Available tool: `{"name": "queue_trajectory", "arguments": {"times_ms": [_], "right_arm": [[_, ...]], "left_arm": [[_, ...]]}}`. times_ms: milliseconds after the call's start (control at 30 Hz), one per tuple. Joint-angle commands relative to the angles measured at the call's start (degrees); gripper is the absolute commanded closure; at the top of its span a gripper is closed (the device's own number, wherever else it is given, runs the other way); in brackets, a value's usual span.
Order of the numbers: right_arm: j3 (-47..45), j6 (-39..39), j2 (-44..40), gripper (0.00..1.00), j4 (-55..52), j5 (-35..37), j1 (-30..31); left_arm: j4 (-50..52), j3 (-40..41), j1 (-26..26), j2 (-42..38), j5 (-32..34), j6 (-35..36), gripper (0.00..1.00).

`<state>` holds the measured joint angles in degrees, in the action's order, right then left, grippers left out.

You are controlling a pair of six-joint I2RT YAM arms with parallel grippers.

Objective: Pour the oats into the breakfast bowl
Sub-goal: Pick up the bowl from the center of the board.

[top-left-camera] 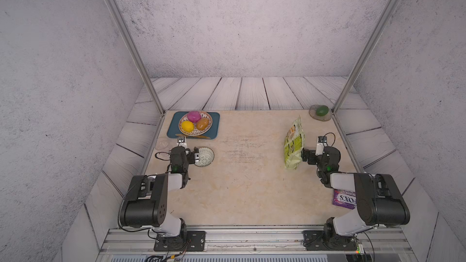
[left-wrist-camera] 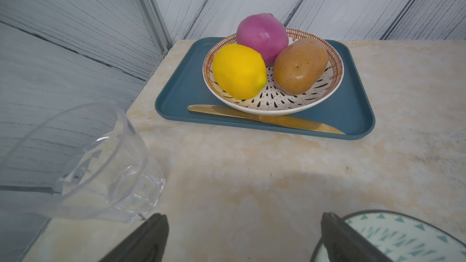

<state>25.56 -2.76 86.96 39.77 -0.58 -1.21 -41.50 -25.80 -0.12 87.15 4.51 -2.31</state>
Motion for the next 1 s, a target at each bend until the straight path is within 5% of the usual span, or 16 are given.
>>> {"name": "queue_trajectory", "arguments": {"times_ms": [0, 633, 800, 967], "right_arm": [[1.0, 0.3, 0.6, 0.01, 0.9, -1.1, 0.2], [0.5, 0.5, -1.1, 0.01, 1.9, -1.9, 0.2], [15.5, -12.8, -13.1, 0.01, -41.8, 10.3, 0.2], [26.4, -23.9, -17.6, 0.01, -66.4, 15.7, -0.2]], "left_arm": [[-0.8, -1.0, 0.1, 0.4, 0.2, 0.8, 0.00], [0.6, -2.6, 0.0, -0.5, 2.1, 0.4, 0.00], [41.2, -21.8, 0.0, -6.9, 11.9, -10.3, 0.00], [59.4, -34.3, 0.7, -8.4, 5.5, -18.4, 0.00]]}}
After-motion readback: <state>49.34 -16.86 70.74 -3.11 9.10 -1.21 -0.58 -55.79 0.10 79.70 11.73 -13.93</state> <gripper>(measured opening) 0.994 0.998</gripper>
